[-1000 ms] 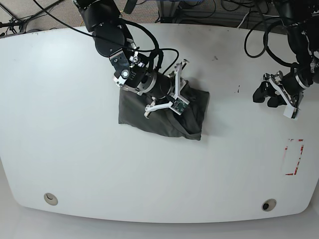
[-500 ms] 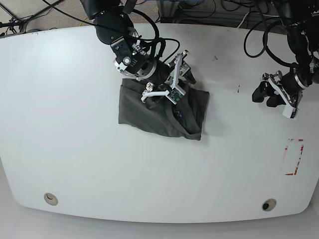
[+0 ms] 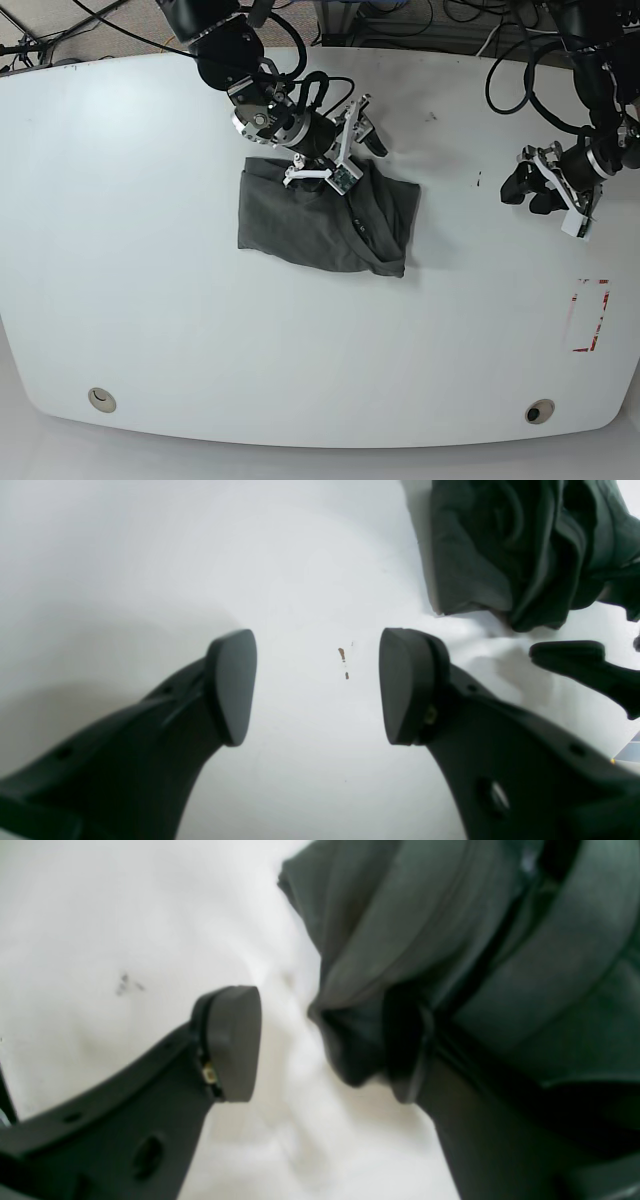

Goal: Fold the T-shirt properly

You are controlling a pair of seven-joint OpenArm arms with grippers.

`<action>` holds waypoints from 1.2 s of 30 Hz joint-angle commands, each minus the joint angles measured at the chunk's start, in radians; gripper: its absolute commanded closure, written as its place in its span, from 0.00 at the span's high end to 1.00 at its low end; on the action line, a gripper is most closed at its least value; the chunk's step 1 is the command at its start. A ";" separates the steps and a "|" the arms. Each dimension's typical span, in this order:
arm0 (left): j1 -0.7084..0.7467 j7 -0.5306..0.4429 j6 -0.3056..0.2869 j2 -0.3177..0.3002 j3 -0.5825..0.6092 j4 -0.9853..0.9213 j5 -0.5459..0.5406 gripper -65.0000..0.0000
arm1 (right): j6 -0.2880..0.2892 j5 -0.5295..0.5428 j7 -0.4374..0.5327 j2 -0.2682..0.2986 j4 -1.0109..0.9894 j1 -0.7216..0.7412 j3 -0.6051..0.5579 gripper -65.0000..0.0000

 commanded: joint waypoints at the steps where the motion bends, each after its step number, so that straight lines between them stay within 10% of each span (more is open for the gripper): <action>1: -0.013 -0.019 -0.005 -0.017 -0.006 0.019 -0.021 0.55 | 0.001 0.006 0.020 -0.004 0.005 0.014 0.006 0.51; 7: -0.013 -0.019 -0.005 -0.017 -0.006 0.016 -0.021 0.55 | 0.001 0.006 0.020 -0.009 0.007 0.025 0.002 0.00; 21: -0.013 -0.019 -0.005 -0.017 -0.006 0.015 -0.018 0.55 | 0.006 0.012 -0.136 -0.032 0.333 0.024 0.001 0.00; 36: 0.005 -0.019 -0.005 -0.017 -0.006 0.022 -0.020 0.55 | 0.014 0.010 -0.198 -0.159 0.189 0.192 -0.108 0.00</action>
